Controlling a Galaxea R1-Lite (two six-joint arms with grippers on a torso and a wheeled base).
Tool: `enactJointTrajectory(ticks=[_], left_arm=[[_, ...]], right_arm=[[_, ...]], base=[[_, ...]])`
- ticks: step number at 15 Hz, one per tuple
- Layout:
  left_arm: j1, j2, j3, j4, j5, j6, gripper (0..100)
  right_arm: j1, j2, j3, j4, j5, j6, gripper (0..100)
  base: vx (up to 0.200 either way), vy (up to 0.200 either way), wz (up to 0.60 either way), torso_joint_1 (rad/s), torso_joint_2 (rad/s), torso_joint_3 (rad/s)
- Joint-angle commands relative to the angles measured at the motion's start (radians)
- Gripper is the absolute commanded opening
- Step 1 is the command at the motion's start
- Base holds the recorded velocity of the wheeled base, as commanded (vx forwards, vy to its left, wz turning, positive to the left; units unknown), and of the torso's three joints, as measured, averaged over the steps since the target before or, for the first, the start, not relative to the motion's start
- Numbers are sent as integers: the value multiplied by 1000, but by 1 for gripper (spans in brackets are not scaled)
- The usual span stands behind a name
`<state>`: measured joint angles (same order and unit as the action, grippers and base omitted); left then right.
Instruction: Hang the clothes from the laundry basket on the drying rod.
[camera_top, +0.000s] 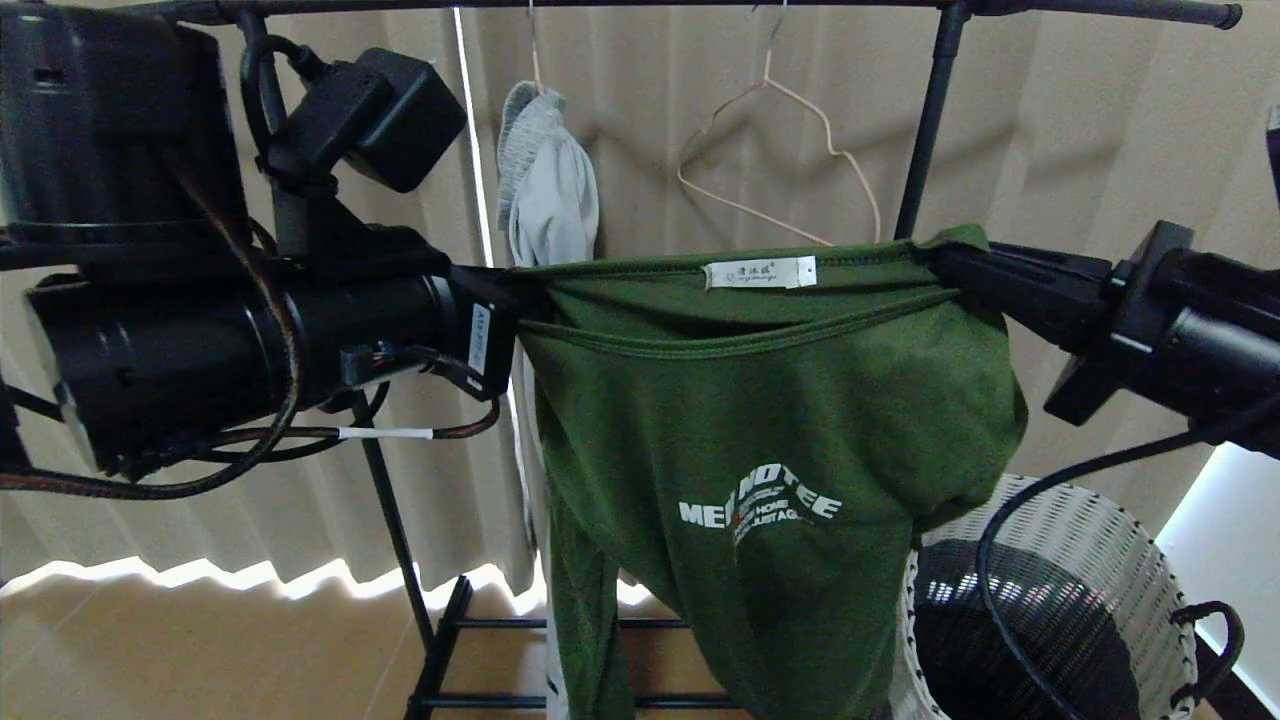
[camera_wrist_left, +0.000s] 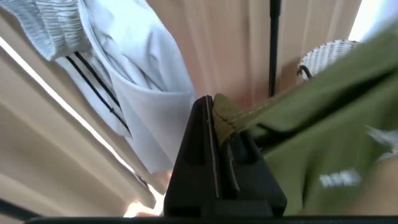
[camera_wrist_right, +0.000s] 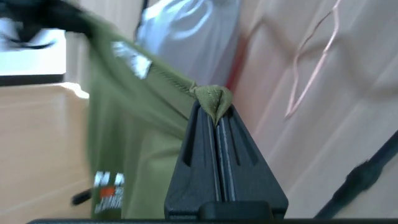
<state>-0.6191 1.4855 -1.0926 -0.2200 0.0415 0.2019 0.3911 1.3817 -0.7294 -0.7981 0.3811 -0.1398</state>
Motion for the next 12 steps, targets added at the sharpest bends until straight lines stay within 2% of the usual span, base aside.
enactJointTrajectory(ticks=[1,4,9,12], left_arm=[[-2,-53,19,5,-2,1,0],[-24,-76,49,10,-3,1,0],[-133,-131,66,47,-2,5,0],[-134,-128,49,68,0,10,0]], right_arm=[[-3,83,-35,-12,1,0,0],[-3,131,-67,-56,2,19,0],[2,172,-97,-62,2,39,0],[2,154,-82,-62,1,35,0]], base=[[0,0,0,0,0,0],[0,0,0,0,0,0],[0,0,0,0,0,0],[0,0,0,0,0,0]])
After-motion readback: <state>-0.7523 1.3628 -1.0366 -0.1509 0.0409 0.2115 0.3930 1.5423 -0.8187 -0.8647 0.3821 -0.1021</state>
